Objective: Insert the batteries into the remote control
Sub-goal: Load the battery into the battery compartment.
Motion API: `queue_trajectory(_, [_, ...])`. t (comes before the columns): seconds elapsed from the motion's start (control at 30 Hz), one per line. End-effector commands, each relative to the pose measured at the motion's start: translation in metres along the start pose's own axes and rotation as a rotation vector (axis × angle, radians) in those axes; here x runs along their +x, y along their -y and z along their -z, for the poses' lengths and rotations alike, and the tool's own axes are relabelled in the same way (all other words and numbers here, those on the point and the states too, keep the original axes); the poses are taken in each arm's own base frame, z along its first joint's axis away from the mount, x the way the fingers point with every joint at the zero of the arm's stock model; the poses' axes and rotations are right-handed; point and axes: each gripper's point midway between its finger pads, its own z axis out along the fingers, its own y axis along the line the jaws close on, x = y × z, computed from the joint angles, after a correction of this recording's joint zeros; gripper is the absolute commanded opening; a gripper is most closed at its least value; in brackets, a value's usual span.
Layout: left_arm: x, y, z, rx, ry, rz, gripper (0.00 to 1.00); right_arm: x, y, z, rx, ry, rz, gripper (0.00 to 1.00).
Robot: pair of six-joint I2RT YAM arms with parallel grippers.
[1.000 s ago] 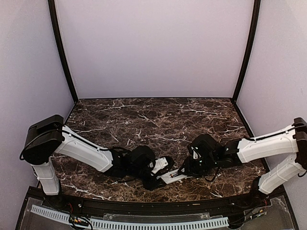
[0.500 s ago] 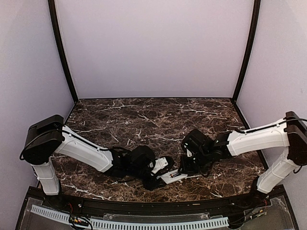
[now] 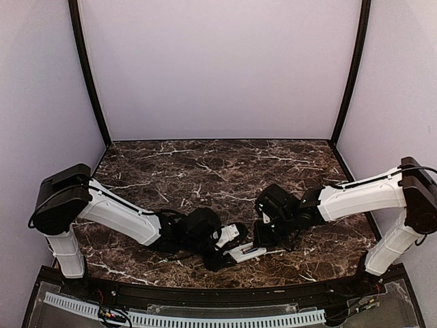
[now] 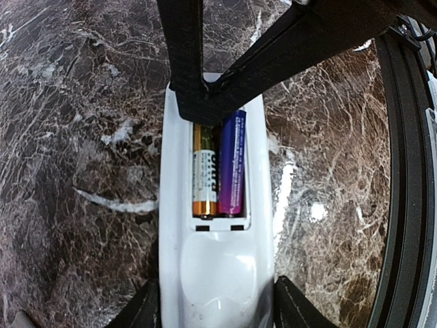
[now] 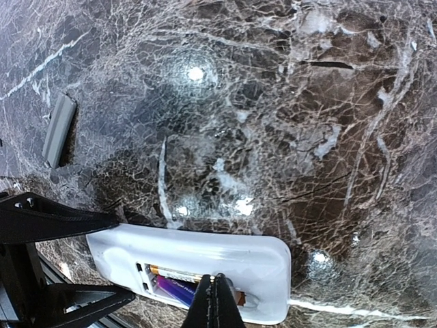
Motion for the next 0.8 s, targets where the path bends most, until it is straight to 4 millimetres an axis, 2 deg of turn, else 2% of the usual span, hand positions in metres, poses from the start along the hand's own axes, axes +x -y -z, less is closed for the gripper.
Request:
queue_trajectory(0.0, [0.086,0.001,-0.008,0.003,-0.279,0.062,0.54,0.026,-0.003,-0.007,-0.006,-0.063,0.008,0.0])
queue_trajectory(0.13, [0.087,0.001,-0.01,0.002,-0.284,0.063,0.54,0.025,0.001,-0.016,0.021,-0.051,0.018,0.0])
queue_trajectory(0.3, [0.088,0.0,-0.01,-0.002,-0.285,0.064,0.53,0.038,-0.005,-0.026,0.033,-0.043,0.023,0.0])
queue_trajectory(0.4, [0.088,0.0,-0.01,-0.002,-0.285,0.064,0.52,0.041,-0.001,-0.026,0.049,-0.038,0.016,0.01])
queue_trajectory(0.53, [0.088,0.0,-0.01,0.001,-0.288,0.063,0.5,0.021,-0.002,-0.005,0.098,0.026,0.068,0.06])
queue_trajectory(0.77, [0.09,-0.001,-0.01,-0.002,-0.294,0.057,0.5,-0.014,-0.026,0.03,0.051,0.079,0.129,0.13])
